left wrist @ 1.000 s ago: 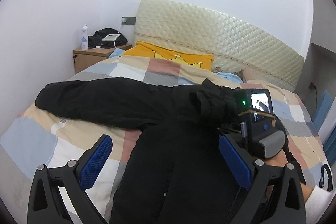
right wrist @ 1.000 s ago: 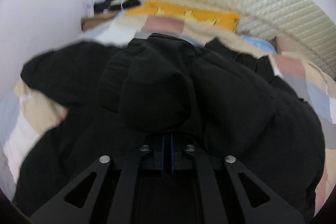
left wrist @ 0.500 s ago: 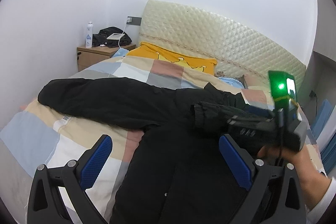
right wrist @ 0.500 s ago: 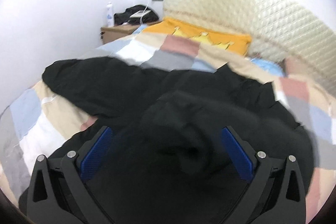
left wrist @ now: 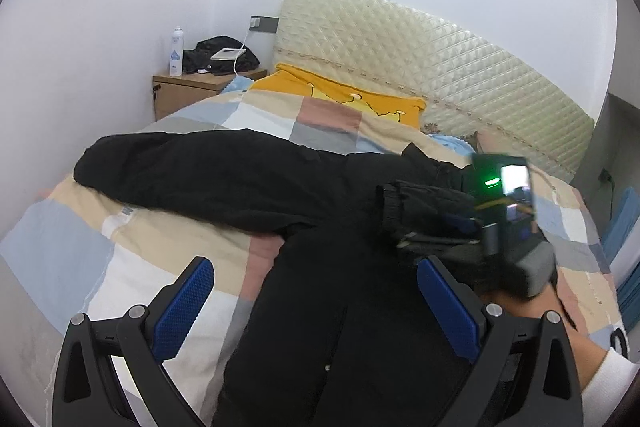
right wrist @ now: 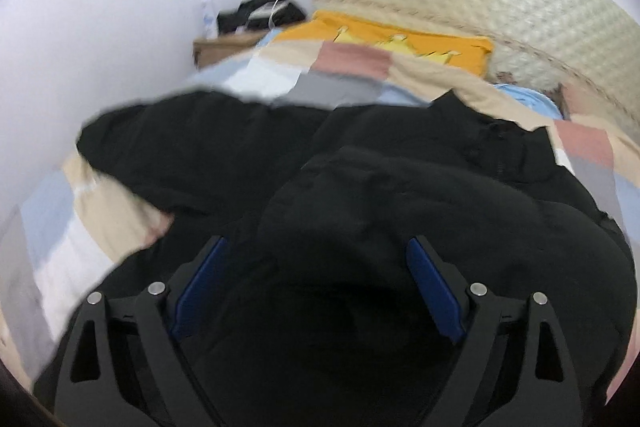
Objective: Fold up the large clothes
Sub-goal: 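Lay the sleeve on the jacket body and open the right tool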
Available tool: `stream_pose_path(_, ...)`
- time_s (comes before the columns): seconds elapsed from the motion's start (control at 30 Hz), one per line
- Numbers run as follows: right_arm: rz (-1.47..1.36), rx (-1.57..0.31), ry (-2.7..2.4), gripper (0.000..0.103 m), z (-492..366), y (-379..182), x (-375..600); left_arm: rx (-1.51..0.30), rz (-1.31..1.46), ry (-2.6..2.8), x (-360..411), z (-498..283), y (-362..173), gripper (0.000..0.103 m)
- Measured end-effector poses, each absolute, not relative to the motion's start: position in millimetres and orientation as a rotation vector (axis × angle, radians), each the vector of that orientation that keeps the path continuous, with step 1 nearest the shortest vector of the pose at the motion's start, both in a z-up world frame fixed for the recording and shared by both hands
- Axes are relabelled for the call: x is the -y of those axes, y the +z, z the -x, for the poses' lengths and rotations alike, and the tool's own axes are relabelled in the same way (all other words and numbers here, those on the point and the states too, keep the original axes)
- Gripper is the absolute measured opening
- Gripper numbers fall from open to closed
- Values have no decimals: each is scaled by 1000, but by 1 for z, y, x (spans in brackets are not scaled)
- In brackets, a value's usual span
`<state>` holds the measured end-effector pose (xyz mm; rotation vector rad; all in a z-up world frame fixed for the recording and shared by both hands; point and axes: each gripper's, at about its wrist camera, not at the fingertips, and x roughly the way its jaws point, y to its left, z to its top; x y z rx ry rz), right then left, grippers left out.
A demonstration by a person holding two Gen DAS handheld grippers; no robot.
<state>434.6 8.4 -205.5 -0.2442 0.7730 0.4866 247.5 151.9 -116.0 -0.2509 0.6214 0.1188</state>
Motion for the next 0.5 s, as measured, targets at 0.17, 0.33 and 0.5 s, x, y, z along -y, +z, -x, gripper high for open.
stream_pose_path(0.17, 436, -856, 373, 67, -453, -241, -29, -589, 252, 175, -163, -242, -115, 103)
stream_pose_path(0.33, 325, -811, 374, 16, -457, -213, -17, -587, 275, 159, -165, -242, -114, 103)
stream_pose_path(0.5, 221, -717, 412, 14, -447, -180, -15, -561, 270, 147, -161, -237, -109, 103)
